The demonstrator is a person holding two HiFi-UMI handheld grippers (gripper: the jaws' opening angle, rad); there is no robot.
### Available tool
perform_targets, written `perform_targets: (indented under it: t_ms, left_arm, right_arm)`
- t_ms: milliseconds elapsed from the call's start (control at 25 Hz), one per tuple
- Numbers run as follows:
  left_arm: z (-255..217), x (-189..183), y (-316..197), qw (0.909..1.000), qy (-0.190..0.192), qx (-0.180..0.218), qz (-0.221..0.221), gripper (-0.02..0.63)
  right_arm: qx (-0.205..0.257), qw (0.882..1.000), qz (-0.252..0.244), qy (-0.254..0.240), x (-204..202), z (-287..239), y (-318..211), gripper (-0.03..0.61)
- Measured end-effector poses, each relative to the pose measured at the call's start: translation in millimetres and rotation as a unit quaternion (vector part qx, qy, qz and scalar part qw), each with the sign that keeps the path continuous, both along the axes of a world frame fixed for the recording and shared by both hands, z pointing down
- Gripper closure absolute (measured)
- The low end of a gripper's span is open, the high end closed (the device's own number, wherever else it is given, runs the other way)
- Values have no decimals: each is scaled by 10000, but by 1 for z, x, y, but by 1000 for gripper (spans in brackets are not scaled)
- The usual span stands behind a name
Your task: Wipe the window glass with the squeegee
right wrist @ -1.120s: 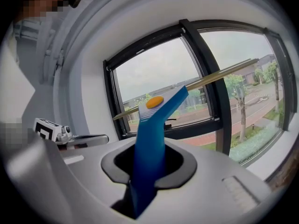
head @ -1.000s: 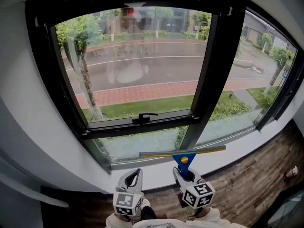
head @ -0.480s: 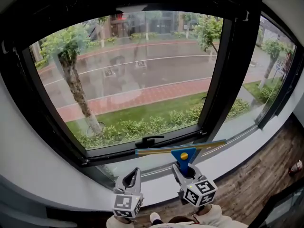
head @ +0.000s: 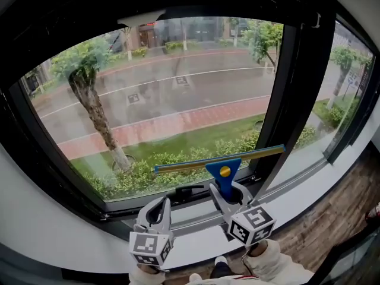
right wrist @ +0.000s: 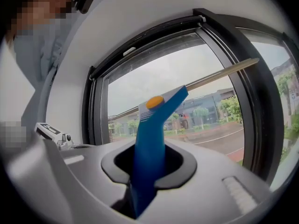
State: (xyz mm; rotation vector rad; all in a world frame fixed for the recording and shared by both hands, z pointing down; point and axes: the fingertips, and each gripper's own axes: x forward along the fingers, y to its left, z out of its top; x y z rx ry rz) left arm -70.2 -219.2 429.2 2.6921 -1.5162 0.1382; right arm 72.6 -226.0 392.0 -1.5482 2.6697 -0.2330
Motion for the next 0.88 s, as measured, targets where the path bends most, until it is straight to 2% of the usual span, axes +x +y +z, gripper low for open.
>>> perform_targets:
  t_ms: [80,240,560,880]
  left_arm:
    - [-19,10,-15,9999,-58,70,-70,614]
    - [-59,27,-48,9976,-144,590,-323,614]
    - [-136,57,-82,9899,-176,1228,-686,614]
    - [-195,64,-107,9818,-347,1757,-637,614]
  right_arm:
    - [192,9998,-108,-5,3,-21,-18,495]
    - [579,9978,-315,-13,15,-66,-49,495]
    - [1346,9884,-696,-83,33,-147,-90,495]
    - [1826,9812,-582,-221,40,-201,-119,495]
